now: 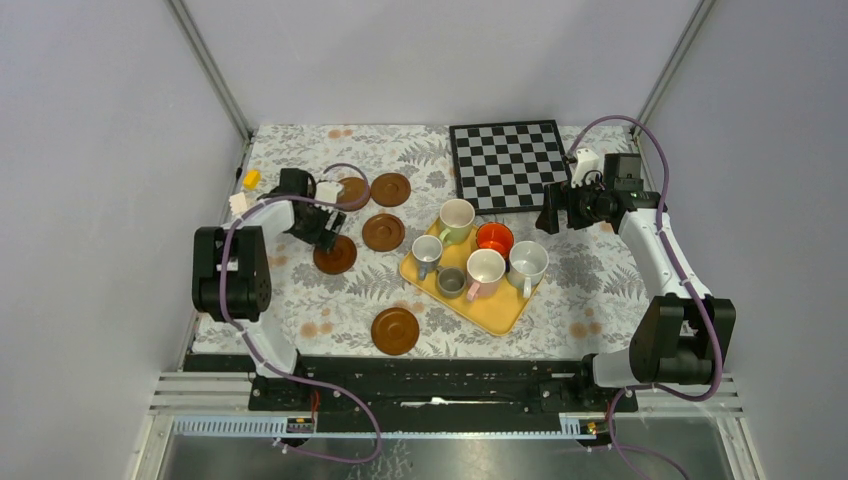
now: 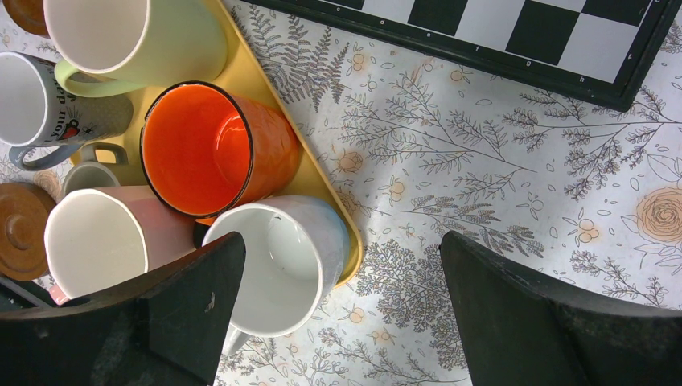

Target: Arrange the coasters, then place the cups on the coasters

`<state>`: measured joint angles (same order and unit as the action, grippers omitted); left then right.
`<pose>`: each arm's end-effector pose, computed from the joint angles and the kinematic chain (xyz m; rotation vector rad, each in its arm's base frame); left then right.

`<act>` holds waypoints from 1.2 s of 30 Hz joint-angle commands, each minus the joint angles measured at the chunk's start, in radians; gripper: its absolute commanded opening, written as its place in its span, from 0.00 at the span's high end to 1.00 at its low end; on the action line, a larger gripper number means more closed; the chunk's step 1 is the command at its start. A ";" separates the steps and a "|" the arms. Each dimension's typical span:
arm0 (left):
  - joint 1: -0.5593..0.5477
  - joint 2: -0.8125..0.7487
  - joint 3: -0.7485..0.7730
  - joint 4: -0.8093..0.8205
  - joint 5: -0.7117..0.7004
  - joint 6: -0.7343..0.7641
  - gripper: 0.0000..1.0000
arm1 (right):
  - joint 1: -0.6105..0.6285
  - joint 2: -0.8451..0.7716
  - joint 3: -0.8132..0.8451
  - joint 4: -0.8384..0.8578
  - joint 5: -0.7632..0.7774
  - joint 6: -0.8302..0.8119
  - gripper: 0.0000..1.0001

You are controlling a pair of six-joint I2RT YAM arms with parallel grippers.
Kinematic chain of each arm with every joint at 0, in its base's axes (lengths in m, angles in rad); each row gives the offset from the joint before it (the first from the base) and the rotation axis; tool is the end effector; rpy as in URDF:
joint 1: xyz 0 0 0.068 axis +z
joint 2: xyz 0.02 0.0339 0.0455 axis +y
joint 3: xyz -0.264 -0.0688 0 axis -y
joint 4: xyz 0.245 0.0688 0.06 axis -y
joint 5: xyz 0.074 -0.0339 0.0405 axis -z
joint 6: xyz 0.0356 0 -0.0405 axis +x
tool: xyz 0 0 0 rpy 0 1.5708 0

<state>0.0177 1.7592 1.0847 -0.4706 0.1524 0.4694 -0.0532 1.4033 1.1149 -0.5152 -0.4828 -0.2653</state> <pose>0.3434 0.0007 0.1672 0.6462 2.6138 -0.0592 0.3016 0.0005 0.2857 -0.4675 2.2474 0.4091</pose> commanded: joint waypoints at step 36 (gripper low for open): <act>-0.091 -0.077 0.228 -0.069 -0.003 -0.108 0.19 | -0.004 -0.019 0.011 -0.011 -0.014 -0.009 0.02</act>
<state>-0.0692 1.8393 1.2377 -0.4686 0.1032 0.3649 -0.0532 1.4033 1.1149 -0.5156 -0.4831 -0.2653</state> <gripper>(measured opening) 0.808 0.985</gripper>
